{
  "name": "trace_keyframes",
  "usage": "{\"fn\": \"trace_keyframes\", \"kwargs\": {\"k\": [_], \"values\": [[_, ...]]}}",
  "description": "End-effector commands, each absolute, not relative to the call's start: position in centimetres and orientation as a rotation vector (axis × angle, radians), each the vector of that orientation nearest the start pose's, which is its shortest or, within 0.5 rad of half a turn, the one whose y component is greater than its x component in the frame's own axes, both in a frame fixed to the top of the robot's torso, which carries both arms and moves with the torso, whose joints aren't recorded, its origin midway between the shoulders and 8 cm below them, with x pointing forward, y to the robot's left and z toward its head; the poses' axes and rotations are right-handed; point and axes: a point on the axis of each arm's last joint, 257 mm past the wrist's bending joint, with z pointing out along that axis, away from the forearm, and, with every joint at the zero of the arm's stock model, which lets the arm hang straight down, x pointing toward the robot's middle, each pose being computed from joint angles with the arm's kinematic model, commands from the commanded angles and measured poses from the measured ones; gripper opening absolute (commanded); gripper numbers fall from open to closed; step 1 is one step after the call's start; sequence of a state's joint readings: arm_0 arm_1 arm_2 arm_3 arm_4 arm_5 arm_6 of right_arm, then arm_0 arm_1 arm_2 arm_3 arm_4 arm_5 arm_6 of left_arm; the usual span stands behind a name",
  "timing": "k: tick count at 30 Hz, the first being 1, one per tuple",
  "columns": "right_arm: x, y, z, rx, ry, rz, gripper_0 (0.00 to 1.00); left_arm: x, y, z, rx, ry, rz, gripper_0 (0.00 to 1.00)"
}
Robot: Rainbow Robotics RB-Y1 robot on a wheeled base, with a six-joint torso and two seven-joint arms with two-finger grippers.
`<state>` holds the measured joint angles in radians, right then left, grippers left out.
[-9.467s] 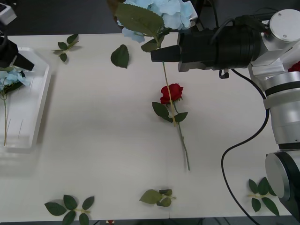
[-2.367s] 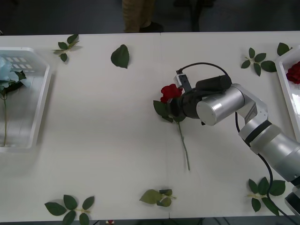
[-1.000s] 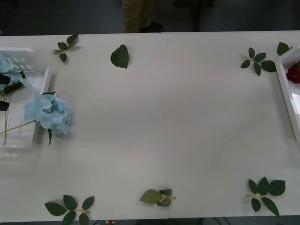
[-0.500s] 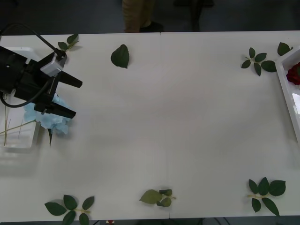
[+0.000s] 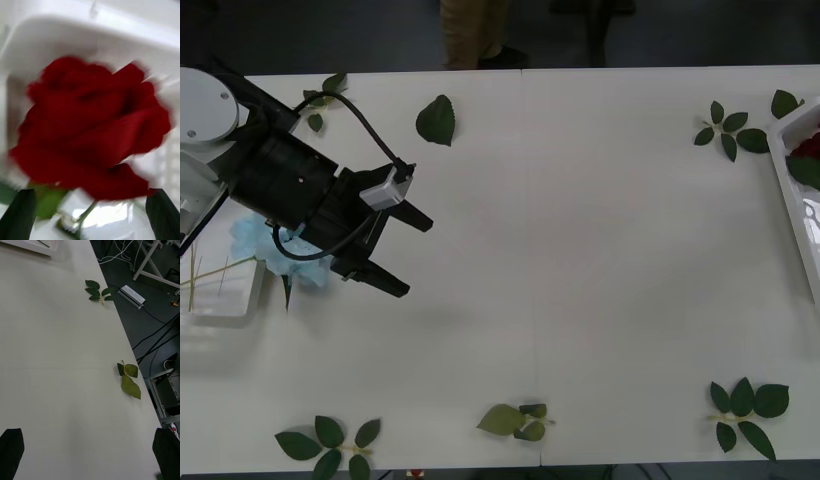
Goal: Place the red flowers into the right box and the blue flowers into the left box. If a person shows an open palm, hand one flower to the person first, then continue sorting.
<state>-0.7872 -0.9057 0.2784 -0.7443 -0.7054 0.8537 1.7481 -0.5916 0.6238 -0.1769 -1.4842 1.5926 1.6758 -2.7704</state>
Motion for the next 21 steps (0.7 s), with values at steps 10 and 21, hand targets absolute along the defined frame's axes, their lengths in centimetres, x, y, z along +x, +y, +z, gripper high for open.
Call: {"fn": "trace_keyframes", "kwargs": {"k": [10,21], "values": [[56.2,-38.7,-10.8,-0.229,2.543,0.241,0.85,35.2,9.0,-23.2,1.645,1.640,-0.775,1.00],[52.5,-27.0,-9.7,-0.808,2.202,0.739,0.86,35.6,8.6,-23.5,1.608,1.645,-0.765,1.00]]}}
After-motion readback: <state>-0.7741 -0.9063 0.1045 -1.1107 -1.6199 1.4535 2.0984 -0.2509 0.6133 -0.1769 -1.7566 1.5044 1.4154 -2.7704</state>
